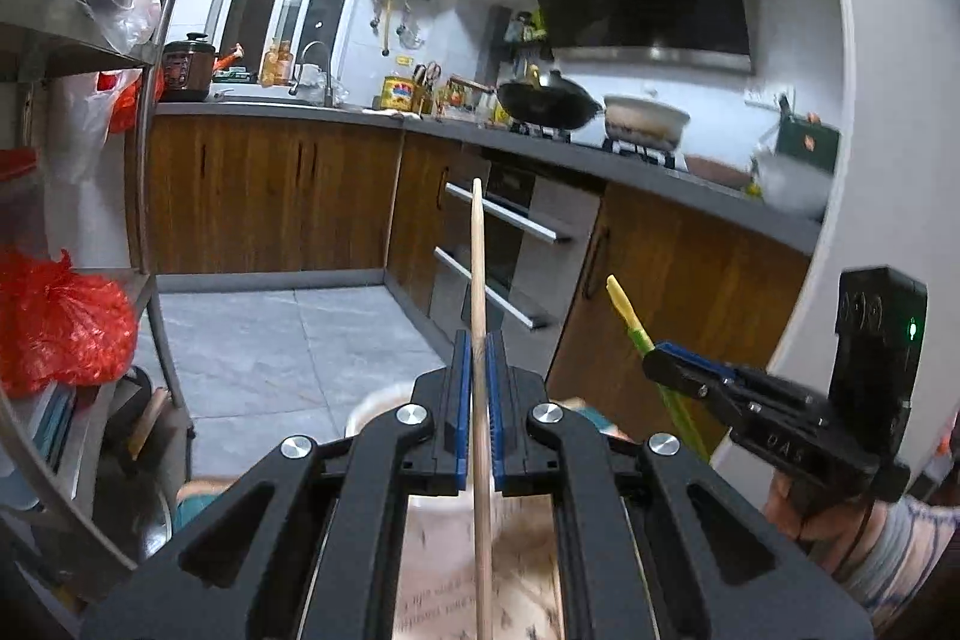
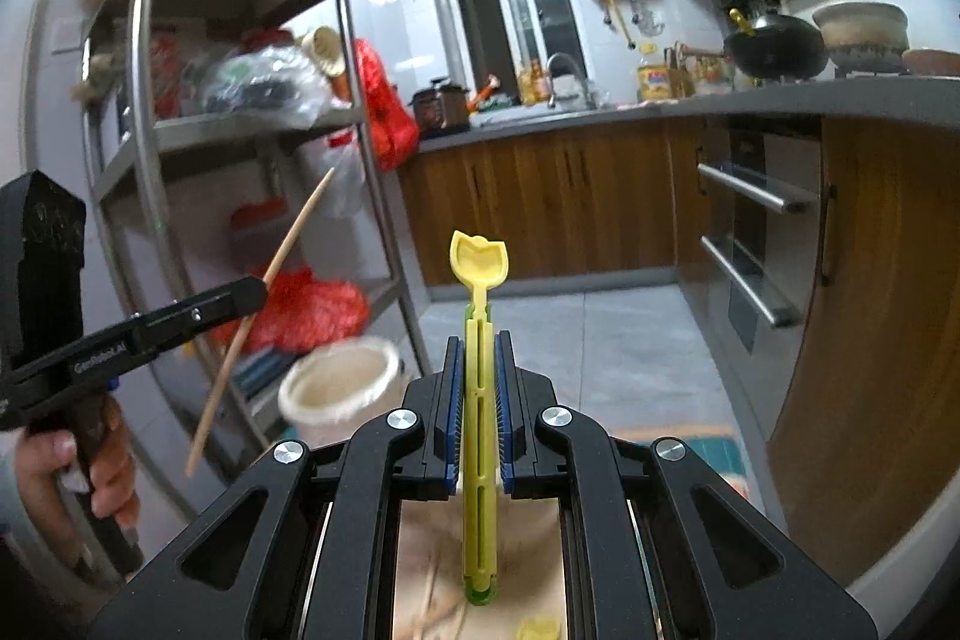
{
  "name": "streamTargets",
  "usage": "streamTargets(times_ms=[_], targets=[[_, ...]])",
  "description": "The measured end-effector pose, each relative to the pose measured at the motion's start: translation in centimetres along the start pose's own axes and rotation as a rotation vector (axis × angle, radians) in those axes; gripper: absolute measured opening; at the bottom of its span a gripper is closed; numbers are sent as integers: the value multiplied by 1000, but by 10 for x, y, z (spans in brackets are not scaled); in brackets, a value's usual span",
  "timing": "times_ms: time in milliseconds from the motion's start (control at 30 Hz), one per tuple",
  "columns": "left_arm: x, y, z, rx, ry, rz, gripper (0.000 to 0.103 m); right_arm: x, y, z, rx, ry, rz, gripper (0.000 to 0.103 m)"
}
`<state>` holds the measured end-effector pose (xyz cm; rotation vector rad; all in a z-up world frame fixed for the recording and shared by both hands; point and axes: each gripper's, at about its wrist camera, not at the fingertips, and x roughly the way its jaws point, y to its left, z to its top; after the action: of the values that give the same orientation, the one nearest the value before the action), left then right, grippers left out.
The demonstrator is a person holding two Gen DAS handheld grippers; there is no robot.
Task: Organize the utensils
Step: 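Lift the chopstick into the larger holder cup while the right tool drops tongs into the smaller cup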
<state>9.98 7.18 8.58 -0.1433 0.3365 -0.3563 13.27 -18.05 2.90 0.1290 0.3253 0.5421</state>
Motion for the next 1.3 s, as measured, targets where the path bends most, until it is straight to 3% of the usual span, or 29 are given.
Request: streamTargets(times_ms=[267, 500, 767, 967, 1300], targets=[[43, 7, 25, -4, -69, 68, 5, 58, -15, 10, 127, -11, 21, 11], [62, 14, 20, 14, -103, 162, 5, 95, -33, -6, 242, 28, 25, 11], [59, 18, -2, 28, -93, 176, 5, 102, -15, -19, 93, 62, -109, 11], [44, 8, -13, 64, -81, 177, 5, 78, 3, -26, -26, 81, -172, 11], [40, -15, -35, 128, 51, 203, 5, 54, 1, -37, -44, 98, -173, 11]])
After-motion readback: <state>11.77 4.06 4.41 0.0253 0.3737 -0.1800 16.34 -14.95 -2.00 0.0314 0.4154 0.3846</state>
